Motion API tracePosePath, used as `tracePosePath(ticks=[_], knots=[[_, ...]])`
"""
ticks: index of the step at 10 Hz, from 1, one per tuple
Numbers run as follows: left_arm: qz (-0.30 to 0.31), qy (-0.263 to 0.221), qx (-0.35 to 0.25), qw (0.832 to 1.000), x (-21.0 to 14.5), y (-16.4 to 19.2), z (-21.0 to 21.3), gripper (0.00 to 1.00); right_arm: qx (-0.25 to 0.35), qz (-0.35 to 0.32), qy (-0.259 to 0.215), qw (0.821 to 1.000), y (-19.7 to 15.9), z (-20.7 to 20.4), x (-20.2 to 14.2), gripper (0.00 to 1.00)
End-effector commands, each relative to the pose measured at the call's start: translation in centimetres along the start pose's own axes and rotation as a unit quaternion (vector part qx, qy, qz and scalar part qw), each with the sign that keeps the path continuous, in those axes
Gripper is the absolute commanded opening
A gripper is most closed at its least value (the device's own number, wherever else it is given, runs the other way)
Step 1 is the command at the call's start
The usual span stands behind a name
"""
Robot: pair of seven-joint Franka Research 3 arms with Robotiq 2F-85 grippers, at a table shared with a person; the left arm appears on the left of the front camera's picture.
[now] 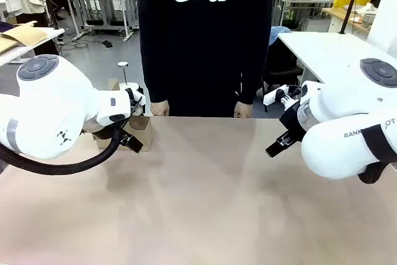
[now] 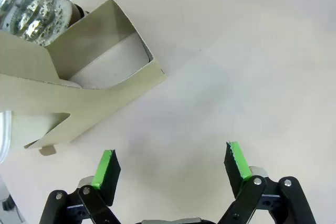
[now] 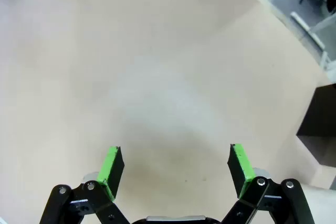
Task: Pour a drink into a cup and package it in a carrier.
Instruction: Pick up the 600 ml Paper Cup and place it in the middle top area of the table.
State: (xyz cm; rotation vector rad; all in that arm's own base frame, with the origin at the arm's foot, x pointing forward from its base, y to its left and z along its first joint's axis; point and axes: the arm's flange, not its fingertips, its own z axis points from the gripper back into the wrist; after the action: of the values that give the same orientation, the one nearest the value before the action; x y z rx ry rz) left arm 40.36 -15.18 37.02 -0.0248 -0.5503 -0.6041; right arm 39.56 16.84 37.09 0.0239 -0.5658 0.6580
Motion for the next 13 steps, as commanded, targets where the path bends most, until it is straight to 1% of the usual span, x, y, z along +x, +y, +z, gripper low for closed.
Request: tracePosePath(ticks=[1, 10, 11, 13], knots=[[0.0, 0.0, 0.0, 1.0, 0.0, 0.0, 0.0, 1.0, 0.0, 0.0, 0.0, 1.0, 0.0, 0.0, 0.0, 1.0], [0.0, 0.0, 0.0, 1.0, 0.0, 0.0, 0.0, 1.0, 0.0, 0.0, 0.0, 1.0, 0.0, 0.0, 0.0, 1.0], [0.0, 0.0, 0.0, 1.0, 0.0, 0.0, 0.0, 1.0, 0.004, -0.002, -0.003, 1.0, -1.7, 1.4, 2.3, 1.0], [0.0, 0.0, 0.0, 1.0, 0.0, 0.0, 0.0, 1.0, 0.026, 0.004, -0.009, 1.0, -6.6, 5.2, 6.5, 1.0]])
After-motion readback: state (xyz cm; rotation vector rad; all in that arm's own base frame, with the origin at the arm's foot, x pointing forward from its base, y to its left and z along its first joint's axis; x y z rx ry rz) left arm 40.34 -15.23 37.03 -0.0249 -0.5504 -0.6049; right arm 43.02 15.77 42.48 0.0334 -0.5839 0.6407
